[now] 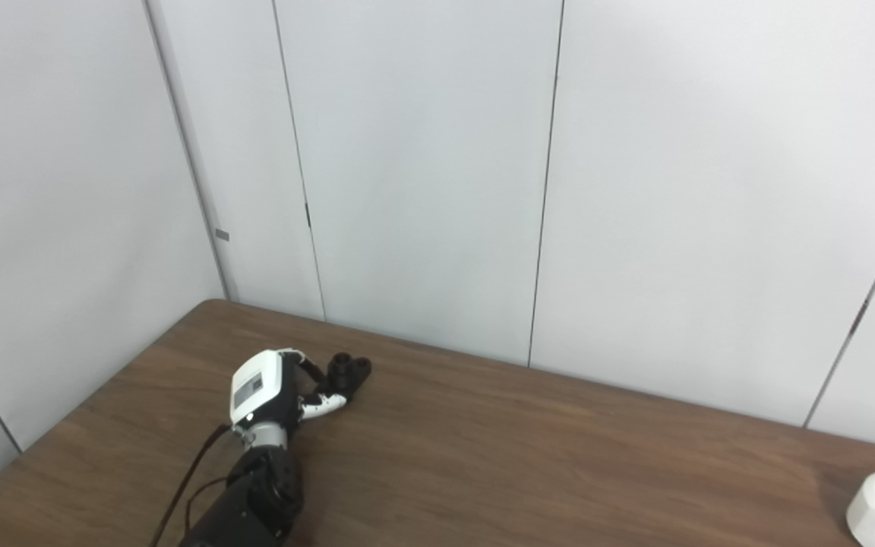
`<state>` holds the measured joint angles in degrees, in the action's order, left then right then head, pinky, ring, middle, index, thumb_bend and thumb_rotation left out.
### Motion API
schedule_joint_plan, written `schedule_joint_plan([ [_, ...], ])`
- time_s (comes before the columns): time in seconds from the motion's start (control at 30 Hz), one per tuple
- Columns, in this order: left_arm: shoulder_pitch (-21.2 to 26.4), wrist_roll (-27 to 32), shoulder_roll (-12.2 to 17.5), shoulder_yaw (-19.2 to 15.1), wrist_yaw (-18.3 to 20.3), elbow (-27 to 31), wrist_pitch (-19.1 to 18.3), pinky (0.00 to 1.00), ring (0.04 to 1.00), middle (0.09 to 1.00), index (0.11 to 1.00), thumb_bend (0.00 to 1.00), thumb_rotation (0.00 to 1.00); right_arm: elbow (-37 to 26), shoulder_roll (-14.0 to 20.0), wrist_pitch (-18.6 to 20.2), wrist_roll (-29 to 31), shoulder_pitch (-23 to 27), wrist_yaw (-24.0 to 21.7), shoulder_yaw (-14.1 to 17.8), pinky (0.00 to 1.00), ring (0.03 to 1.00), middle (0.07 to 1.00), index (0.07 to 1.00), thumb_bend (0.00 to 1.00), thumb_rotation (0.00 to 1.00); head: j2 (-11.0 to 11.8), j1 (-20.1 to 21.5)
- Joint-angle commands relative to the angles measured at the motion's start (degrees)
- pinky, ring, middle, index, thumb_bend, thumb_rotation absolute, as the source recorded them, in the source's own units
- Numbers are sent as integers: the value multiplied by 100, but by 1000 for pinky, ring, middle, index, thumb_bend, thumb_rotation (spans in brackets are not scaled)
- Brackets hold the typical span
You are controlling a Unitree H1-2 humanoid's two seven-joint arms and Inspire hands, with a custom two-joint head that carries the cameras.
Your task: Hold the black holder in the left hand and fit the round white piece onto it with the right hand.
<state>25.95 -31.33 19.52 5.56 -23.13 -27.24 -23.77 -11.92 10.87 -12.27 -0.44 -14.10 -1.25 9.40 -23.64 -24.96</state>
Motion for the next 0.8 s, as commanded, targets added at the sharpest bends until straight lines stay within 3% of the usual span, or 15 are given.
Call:
schedule_joint_plan([
  [0.0,-107,29,-2,263,697,138,-190,741,856,818,483,521,49,25,-35,-184,42,3,41,17,1000,1000,1000,983,760,930,0,24],
  [0.17,-66,-36,200,546,1348,375,-284,810,878,826,484,520,51,37,-61,-218,37,11,55,14,978,1000,1000,983,750,929,-8,47],
  [0.3,-44,31,226,554,1711,496,-289,854,916,871,483,520,50,74,-57,-283,27,17,43,6,983,1000,1000,984,742,928,-2,86],
  [0.57,-65,295,405,689,2458,857,129,937,935,848,476,518,45,145,-42,-469,-95,38,59,-6,989,1000,1000,980,730,946,-22,187],
  [0.77,-52,211,408,846,2742,1121,162,854,922,898,478,519,47,244,-79,-634,-218,56,130,16,998,1000,992,968,732,962,-48,316],
])
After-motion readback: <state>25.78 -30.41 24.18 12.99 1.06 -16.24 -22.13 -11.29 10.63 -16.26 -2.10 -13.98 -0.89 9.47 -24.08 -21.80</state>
